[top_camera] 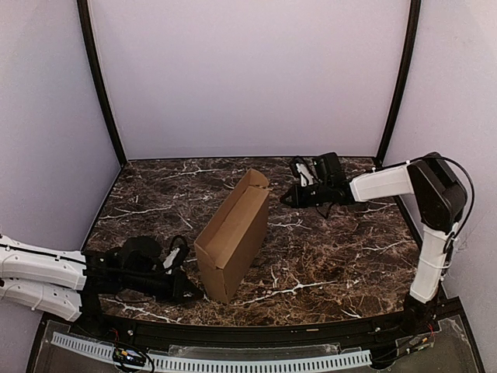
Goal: Fold the paper box
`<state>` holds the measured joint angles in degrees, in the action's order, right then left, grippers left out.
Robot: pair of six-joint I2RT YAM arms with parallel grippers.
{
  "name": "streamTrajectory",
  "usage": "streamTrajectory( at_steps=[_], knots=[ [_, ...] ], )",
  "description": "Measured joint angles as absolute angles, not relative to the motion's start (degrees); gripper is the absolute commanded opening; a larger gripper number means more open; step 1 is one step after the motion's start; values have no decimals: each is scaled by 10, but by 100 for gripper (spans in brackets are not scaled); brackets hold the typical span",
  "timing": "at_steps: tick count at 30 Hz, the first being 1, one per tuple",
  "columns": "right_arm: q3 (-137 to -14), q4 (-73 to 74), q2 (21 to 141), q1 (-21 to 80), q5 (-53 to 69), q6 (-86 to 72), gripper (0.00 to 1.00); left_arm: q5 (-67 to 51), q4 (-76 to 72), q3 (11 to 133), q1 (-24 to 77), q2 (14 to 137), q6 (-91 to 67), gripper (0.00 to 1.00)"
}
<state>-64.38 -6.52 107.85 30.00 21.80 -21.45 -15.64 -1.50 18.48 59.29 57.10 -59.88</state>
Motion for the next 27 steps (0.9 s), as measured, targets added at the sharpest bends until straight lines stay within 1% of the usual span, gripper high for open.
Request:
streamTrajectory(
  at_steps=[7,15,19,27],
  knots=[
    [-713,-79,1141,300,288,-251,0,-153,-147,182,610,627,-636,1],
    [-728,-107,1160,308,348,-289,0,-148,-234,168,620,660,-665,1],
    [-717,-134,1159,321,364,-300,0,-135,-244,165,620,656,-667,1],
    [-639,-182,1138,333,379,-326,0,-89,-240,150,620,609,-668,1]
  ],
)
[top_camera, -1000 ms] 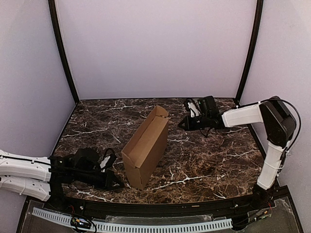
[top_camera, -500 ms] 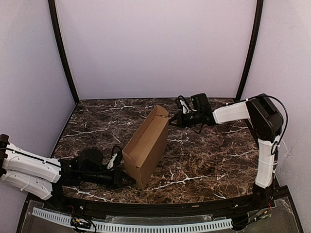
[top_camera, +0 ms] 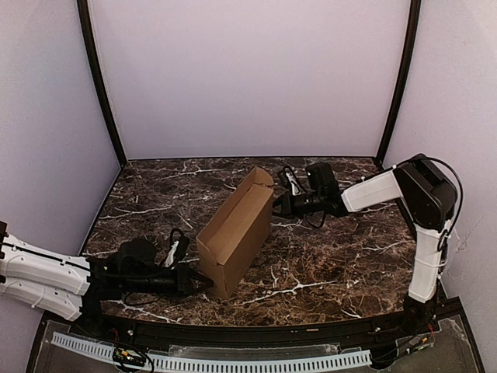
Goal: Fold the paper box
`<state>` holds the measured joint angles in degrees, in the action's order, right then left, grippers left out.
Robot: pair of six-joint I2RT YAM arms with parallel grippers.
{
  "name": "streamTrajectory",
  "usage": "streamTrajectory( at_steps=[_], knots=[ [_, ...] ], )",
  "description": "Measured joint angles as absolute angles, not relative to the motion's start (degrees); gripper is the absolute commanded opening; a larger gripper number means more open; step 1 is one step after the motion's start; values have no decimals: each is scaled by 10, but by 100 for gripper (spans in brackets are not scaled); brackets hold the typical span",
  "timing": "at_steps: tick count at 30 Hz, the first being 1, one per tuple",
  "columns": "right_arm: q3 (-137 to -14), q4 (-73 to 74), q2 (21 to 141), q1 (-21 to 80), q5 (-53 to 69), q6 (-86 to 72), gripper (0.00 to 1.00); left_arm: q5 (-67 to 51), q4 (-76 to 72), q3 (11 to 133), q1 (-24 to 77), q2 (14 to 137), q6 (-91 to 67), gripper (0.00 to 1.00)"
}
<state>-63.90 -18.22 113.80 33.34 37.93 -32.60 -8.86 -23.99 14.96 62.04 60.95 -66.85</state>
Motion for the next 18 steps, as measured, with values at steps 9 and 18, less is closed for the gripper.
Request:
streamTrajectory(
  at_steps=[9,18],
  knots=[
    [-548,-229,1063,332,353,-342,0,-88,-242,147,606,613,-653,1],
    [-433,-248,957,332,282,-346,0,-128,-176,185,532,625,-593,1]
  ],
)
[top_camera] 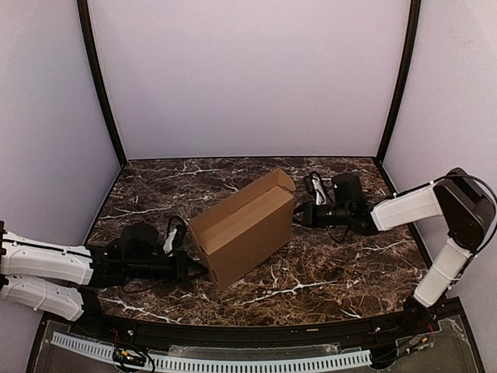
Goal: Fold the paper box
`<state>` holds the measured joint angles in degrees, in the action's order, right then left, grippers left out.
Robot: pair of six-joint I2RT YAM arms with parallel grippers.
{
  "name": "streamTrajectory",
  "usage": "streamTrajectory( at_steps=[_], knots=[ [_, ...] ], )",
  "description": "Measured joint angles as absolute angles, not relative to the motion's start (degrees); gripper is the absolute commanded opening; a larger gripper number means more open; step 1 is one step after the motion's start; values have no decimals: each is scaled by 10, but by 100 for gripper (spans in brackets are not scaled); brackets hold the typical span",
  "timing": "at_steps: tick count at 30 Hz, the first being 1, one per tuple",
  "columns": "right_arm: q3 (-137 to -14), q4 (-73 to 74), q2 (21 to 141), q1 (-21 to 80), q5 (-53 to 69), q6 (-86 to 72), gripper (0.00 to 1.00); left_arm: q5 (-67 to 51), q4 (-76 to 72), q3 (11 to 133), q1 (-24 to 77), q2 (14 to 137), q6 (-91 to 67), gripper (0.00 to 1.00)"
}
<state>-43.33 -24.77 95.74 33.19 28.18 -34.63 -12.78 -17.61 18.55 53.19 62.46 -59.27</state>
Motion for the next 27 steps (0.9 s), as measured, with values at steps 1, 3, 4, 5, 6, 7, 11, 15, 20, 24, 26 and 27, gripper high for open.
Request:
streamTrajectory(
  at_steps=[1,3,4,5,6,7,11,15,20,24,26,27],
  knots=[
    [-419,-248,946,332,273,-347,0,-128,-161,195,524,626,-584,1],
    [-390,-247,925,332,259,-348,0,-128,-135,214,509,630,-565,1],
    [-373,-244,913,332,253,-349,0,-128,-125,224,503,634,-555,1],
    [-359,-242,903,332,248,-350,0,-130,-115,236,498,639,-545,1],
    [-347,-242,893,332,242,-352,0,-129,-110,245,494,645,-537,1],
    [-336,-241,880,332,236,-353,0,-129,-104,255,489,652,-529,1],
    [-298,-232,835,337,208,-359,0,-129,-91,285,480,683,-501,1],
    [-271,-213,790,358,179,-365,0,-127,-69,302,473,696,-479,1],
    [-256,-189,757,388,155,-375,0,-123,-45,318,453,697,-453,1],
    [-256,-176,749,415,144,-383,0,-120,-32,321,430,697,-432,1],
    [-256,-168,746,425,141,-383,0,-118,-28,323,423,697,-420,1],
    [-256,-164,745,428,139,-383,0,-117,-24,325,421,697,-412,1]
  ],
)
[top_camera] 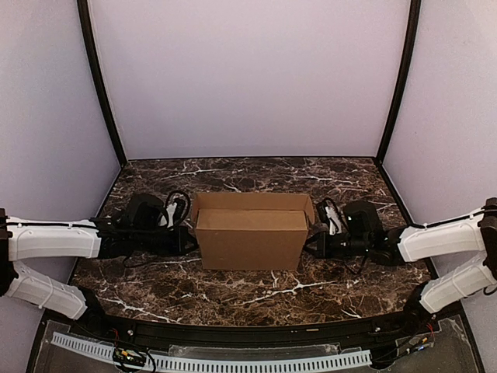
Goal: Fold the paper box
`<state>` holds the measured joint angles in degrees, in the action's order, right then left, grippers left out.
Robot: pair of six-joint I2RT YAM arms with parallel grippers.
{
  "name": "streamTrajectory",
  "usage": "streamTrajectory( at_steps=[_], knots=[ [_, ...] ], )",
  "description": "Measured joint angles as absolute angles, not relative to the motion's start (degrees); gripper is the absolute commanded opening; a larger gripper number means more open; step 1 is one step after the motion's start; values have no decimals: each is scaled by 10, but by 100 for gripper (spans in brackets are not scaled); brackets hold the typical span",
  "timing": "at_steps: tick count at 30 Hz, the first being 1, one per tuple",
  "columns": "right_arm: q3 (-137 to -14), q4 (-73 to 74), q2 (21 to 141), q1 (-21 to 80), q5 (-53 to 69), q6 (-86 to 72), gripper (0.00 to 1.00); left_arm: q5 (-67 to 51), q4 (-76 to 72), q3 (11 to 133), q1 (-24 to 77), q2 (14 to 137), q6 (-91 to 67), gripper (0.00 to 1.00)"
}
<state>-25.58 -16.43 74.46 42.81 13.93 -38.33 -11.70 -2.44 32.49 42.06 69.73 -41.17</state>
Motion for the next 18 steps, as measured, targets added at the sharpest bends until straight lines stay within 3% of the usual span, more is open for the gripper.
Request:
streamTrajectory(
  at_steps=[16,18],
  knots=[
    [-274,-41,697,450,82,-342,0,-101,28,329,413,674,-334,1],
    [-287,-10,688,450,62,-332,3,-88,55,332,413,664,-327,7]
  ],
)
